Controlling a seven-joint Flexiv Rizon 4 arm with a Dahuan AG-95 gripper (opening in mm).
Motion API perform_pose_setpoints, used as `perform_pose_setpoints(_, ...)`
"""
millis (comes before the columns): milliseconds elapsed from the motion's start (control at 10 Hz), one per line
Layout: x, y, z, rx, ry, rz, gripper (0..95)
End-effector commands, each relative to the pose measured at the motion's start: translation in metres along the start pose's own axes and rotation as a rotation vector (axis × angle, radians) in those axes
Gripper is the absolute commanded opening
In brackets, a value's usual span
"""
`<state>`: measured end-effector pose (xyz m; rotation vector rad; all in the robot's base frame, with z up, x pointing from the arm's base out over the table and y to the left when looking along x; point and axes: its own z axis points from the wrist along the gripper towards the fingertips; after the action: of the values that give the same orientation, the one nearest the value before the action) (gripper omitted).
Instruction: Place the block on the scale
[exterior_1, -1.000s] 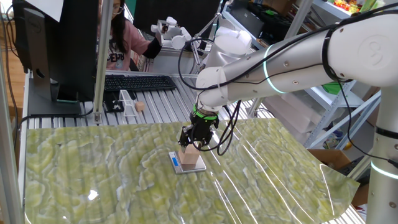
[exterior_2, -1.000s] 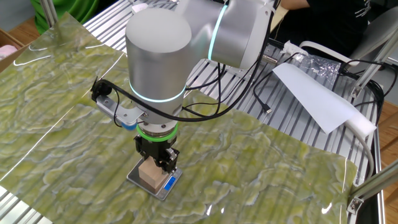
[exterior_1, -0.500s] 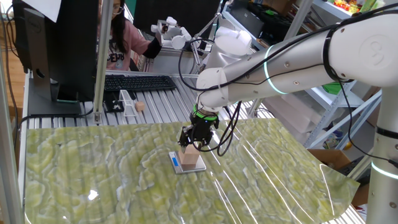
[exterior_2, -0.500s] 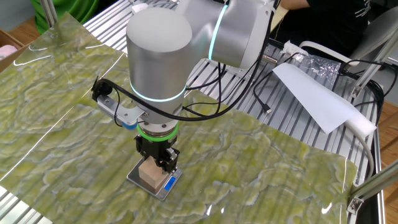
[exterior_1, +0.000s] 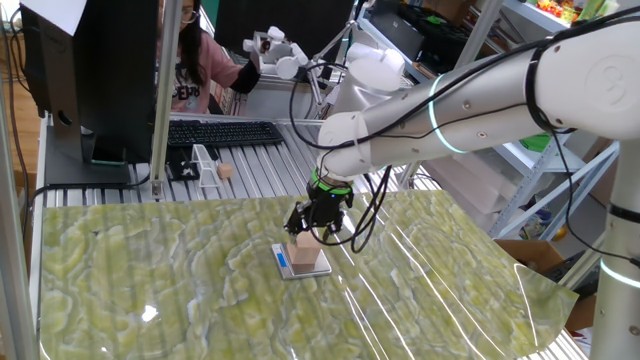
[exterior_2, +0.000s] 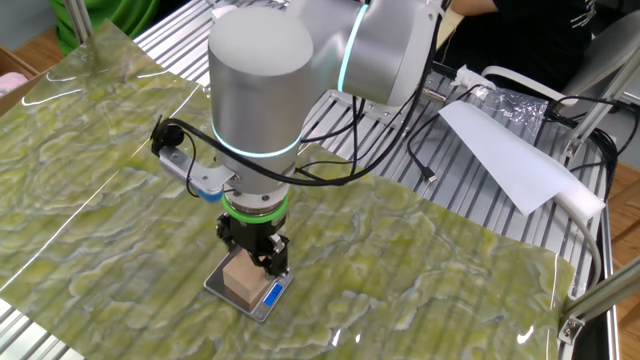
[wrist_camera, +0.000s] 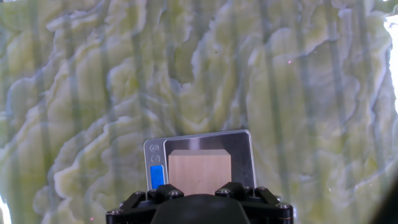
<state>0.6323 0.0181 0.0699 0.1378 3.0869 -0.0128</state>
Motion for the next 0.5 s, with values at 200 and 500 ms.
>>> perform_pose_setpoints(200, 0.003, -0.002, -0.014, -0.003, 0.004, -0.004, 76.0)
perform_pose_setpoints(500, 0.009, -0.007, -0.032, -0.004, 0.018, -0.024, 57.0)
